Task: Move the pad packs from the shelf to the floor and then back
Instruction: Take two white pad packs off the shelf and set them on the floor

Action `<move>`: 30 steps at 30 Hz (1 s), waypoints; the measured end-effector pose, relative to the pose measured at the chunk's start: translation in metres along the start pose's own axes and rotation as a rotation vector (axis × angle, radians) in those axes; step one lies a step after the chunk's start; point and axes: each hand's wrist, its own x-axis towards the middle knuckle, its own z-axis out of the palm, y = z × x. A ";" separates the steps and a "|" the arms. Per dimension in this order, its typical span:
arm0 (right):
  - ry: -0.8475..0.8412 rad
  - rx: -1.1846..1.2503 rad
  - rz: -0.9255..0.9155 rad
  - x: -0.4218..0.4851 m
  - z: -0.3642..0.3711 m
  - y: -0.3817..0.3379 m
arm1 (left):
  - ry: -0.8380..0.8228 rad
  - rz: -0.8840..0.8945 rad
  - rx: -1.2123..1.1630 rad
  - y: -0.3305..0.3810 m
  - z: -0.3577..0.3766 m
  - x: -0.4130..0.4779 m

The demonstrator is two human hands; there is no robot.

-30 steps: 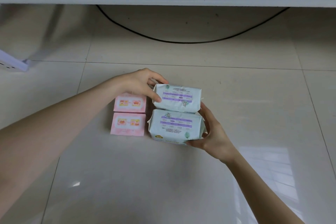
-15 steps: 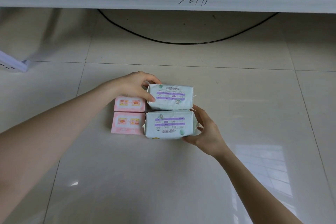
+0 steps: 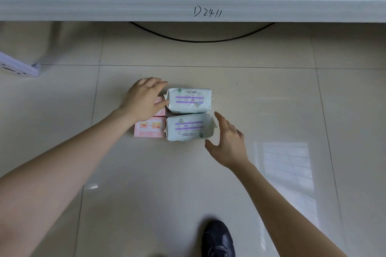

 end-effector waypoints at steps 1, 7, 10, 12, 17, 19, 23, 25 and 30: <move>0.003 -0.047 0.003 -0.004 -0.005 -0.005 | 0.005 0.008 0.082 0.003 -0.005 -0.008; -0.041 -0.300 -0.017 -0.033 -0.046 -0.037 | -0.063 0.003 0.293 0.029 -0.034 -0.058; -0.076 -0.396 -0.031 -0.052 -0.074 -0.055 | -0.111 -0.001 0.326 0.043 -0.057 -0.083; -0.107 -0.445 -0.031 -0.066 -0.096 -0.069 | -0.112 -0.005 0.322 0.055 -0.077 -0.100; -0.158 -0.513 -0.011 -0.105 -0.158 -0.111 | -0.093 -0.096 0.288 0.090 -0.143 -0.138; -0.171 -0.532 -0.009 -0.120 -0.185 -0.131 | -0.089 -0.120 0.289 0.105 -0.172 -0.154; -0.174 -0.570 -0.033 -0.149 -0.240 -0.175 | -0.068 -0.131 0.319 0.135 -0.232 -0.190; -0.159 -0.585 -0.056 -0.165 -0.266 -0.197 | -0.060 -0.140 0.308 0.148 -0.263 -0.207; -0.049 -0.586 -0.095 -0.211 -0.324 -0.255 | -0.007 -0.135 0.302 0.172 -0.343 -0.252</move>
